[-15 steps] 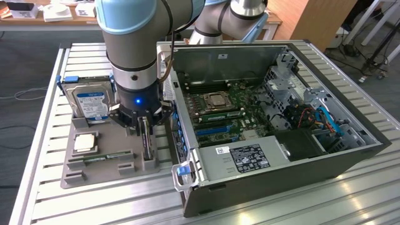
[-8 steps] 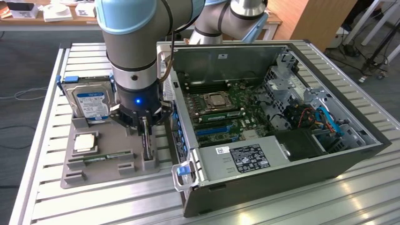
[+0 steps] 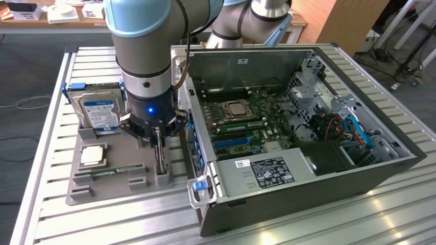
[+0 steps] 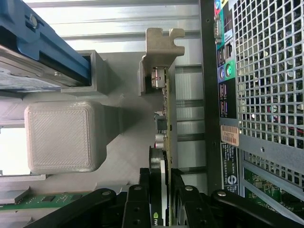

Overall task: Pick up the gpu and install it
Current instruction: 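Pick up the gpu and move the gpu toward the slot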

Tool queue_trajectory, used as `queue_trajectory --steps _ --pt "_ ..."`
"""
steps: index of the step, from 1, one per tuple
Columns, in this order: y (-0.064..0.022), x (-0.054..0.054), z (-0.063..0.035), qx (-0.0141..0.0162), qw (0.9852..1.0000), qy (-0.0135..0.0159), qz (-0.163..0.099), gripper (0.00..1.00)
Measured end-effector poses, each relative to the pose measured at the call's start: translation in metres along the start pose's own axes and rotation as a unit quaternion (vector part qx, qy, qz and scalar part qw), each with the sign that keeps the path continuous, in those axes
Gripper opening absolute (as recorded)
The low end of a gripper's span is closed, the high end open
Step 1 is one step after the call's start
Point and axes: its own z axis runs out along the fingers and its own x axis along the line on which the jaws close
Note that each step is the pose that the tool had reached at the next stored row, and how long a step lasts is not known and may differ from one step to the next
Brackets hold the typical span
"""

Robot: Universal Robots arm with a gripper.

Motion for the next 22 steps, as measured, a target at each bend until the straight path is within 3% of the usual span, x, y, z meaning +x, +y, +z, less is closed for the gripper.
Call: queue_trajectory --steps 22 --pt "0.0 -0.0023 0.0003 0.0 1.0 0.0 0.0 0.27"
